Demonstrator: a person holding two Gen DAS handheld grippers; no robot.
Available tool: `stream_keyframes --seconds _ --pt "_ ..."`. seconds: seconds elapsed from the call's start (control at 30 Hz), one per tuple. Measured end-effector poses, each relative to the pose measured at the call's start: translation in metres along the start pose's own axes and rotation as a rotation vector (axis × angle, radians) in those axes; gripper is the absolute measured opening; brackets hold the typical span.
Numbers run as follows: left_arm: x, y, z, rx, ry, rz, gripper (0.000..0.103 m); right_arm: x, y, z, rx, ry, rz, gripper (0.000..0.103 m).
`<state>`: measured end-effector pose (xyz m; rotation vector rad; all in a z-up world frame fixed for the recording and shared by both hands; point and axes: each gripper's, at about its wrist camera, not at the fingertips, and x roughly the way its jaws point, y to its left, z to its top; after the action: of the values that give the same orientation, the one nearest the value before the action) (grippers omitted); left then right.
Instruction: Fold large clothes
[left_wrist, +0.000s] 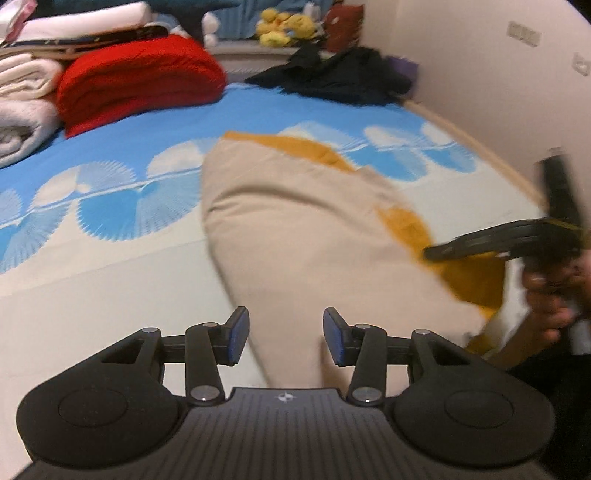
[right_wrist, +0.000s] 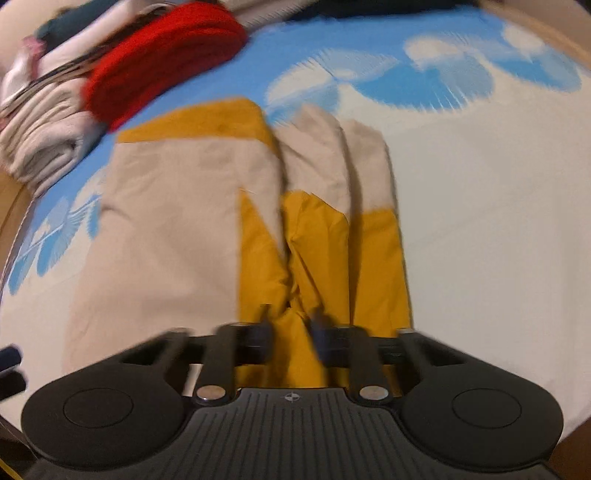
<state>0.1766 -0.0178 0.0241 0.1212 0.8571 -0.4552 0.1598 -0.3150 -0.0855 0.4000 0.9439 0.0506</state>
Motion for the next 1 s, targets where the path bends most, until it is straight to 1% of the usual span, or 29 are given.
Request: stream_keyframes --seconds 0.1,0.13,0.2,0.27,0.3,0.33,0.37,0.43,0.47,0.5,0.53,0.6,0.67,0.77,0.83,0.87,0.9,0.93,0.97,1.0 --pt "0.003 0.004 -0.002 -0.050 0.030 0.024 0.058 -0.028 0.008 -0.002 -0.079 -0.072 0.058 0.005" --pt "0.005 0.004 -0.003 -0.068 0.036 0.021 0.060 -0.043 0.006 -0.002 -0.075 -0.114 0.098 0.005" --pt "0.011 0.003 0.000 -0.091 0.047 0.010 0.062 -0.075 -0.002 0.000 -0.062 -0.214 0.154 0.004" --pt "0.013 -0.001 0.000 -0.104 0.048 -0.009 0.064 -0.105 -0.014 -0.003 -0.061 -0.309 0.157 0.004" --pt "0.016 -0.003 0.002 -0.108 0.052 -0.020 0.065 -0.113 -0.022 -0.004 -0.052 -0.323 0.145 0.004" --pt "0.019 -0.006 0.003 -0.111 0.058 -0.031 0.067 -0.118 -0.031 -0.005 -0.035 -0.317 0.136 0.004" --pt "0.023 -0.009 0.004 -0.116 0.067 -0.050 0.068 -0.118 -0.043 -0.007 -0.009 -0.288 0.128 0.004" --pt "0.029 -0.012 0.005 -0.123 0.086 -0.083 0.069 -0.107 -0.060 -0.011 0.016 -0.194 0.107 0.004" --pt "0.033 -0.014 0.004 -0.127 0.100 -0.096 0.069 -0.097 -0.064 -0.015 0.003 -0.134 0.077 0.004" --pt "0.037 -0.014 0.003 -0.131 0.117 -0.106 0.069 -0.089 -0.064 -0.018 -0.024 -0.092 0.047 0.004" --pt "0.041 -0.015 0.001 -0.130 0.140 -0.114 0.069 -0.081 -0.063 -0.020 -0.057 -0.067 0.021 0.004" --pt "0.054 -0.016 -0.008 -0.116 0.214 -0.111 0.070 -0.071 -0.062 -0.022 -0.091 -0.054 -0.004 0.005" --pt "0.065 -0.016 -0.014 -0.103 0.270 -0.102 0.071 -0.067 -0.063 -0.019 -0.068 -0.054 -0.001 0.005" --pt "0.071 -0.017 -0.019 -0.104 0.281 -0.105 0.071 -0.067 -0.063 -0.016 -0.023 -0.110 0.021 0.005" --pt "0.075 -0.014 -0.020 -0.119 0.290 -0.105 0.071 -0.068 -0.057 -0.012 -0.030 -0.154 0.040 0.005" --pt "0.077 -0.014 -0.021 -0.123 0.296 -0.111 0.072 -0.065 -0.055 -0.010 -0.046 -0.145 0.037 0.005" --pt "0.079 -0.015 -0.022 -0.129 0.310 -0.123 0.073 -0.057 -0.053 -0.009 -0.053 -0.106 0.005 0.004" --pt "0.082 -0.014 -0.022 -0.138 0.325 -0.141 0.075 -0.046 -0.056 -0.012 -0.051 -0.042 -0.041 0.004" --pt "0.083 -0.012 -0.020 -0.151 0.333 -0.167 0.076 -0.033 -0.058 -0.016 -0.045 0.040 -0.078 0.005" --pt "0.084 -0.009 -0.018 -0.172 0.334 -0.188 0.076 -0.025 -0.060 -0.018 -0.050 0.091 -0.100 0.005"
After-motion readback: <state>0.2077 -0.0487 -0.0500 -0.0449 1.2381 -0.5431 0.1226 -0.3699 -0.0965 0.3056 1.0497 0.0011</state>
